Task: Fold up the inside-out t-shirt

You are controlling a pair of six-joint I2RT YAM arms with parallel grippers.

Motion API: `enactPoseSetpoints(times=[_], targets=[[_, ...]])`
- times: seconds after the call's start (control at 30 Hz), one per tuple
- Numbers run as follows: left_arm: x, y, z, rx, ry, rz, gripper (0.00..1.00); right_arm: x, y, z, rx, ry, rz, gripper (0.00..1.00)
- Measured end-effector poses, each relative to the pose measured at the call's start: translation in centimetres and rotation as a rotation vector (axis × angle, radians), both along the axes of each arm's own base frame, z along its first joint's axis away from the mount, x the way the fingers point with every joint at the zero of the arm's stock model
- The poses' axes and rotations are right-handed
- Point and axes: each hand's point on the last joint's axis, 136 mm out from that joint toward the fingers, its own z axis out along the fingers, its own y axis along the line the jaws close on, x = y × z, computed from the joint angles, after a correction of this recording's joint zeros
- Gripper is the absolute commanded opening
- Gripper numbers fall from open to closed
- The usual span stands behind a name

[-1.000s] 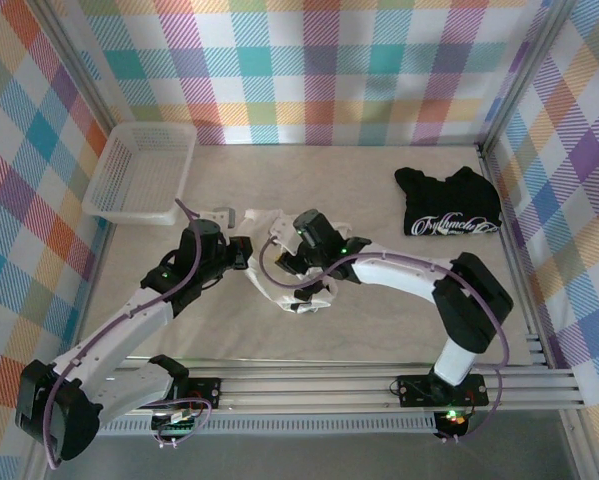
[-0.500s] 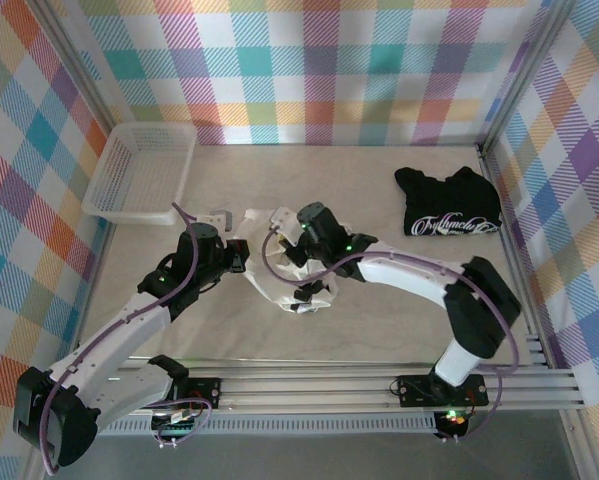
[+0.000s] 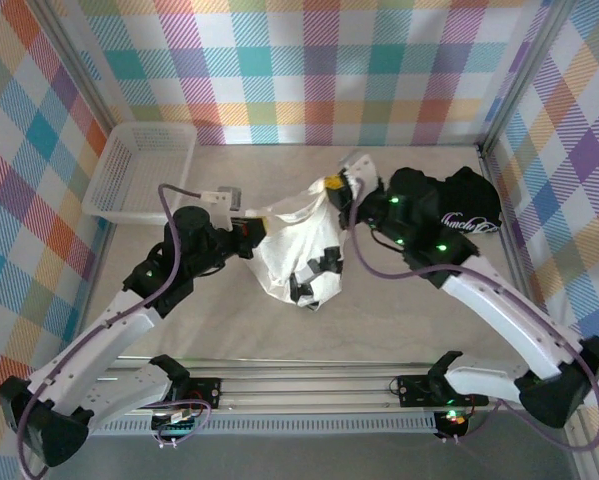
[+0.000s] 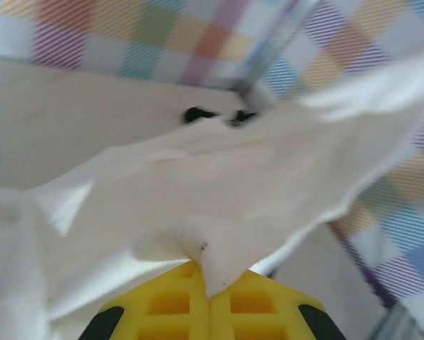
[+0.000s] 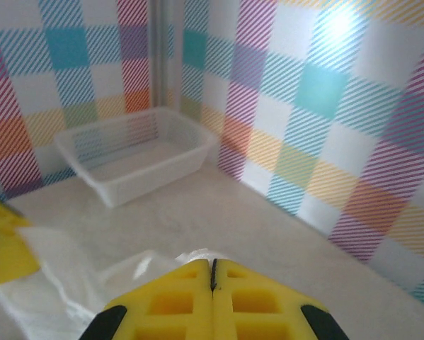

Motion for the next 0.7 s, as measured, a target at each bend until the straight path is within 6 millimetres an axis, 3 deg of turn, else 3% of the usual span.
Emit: enactPoseSetpoints(times=[0.13,0.23,0.33,0.4,0.47,0.53,0.6,0.7], targets=[[-3.7,-3.8,6.1,-0.085,-0.111,-0.169,0.0,-0.5,-4.2,5.5,0.059,-0.091,-0.105,0.0],[-6.2,-6.7,10.3,-0.12,-0.198,-0.281,0.0,-0.9,-6.0,8.8,0.09,-0.152,-0.152,0.0],[-6.7,-8.1,11.6,-0.117,-0.233,-0.304,0.0,-0.2,-5.8,10.6,0.092,-0.179,-0.162,0.0],[-5.4,-8.1,11.0,-0.089,-0.229,-0.236,0.0,1.4,-5.1,10.6,0.079,-0.17,-0.166,0.0],[-3.7,-7.3,10.0,-0.051,-0.212,-0.143,0.0,3.7,-3.8,9.3,0.052,-0.134,-0.166,0.0],[-2.2,-6.1,9.1,-0.028,-0.193,-0.057,0.0,6.4,-2.0,7.1,0.017,-0.075,-0.152,0.14],[-0.2,-4.4,8.1,-0.016,-0.163,0.047,0.0,9.9,0.5,2.4,-0.043,0.047,-0.133,0.27],[2.2,-1.8,6.1,0.005,-0.111,0.182,0.0,12.8,2.8,-5.3,-0.131,0.233,-0.116,0.42]])
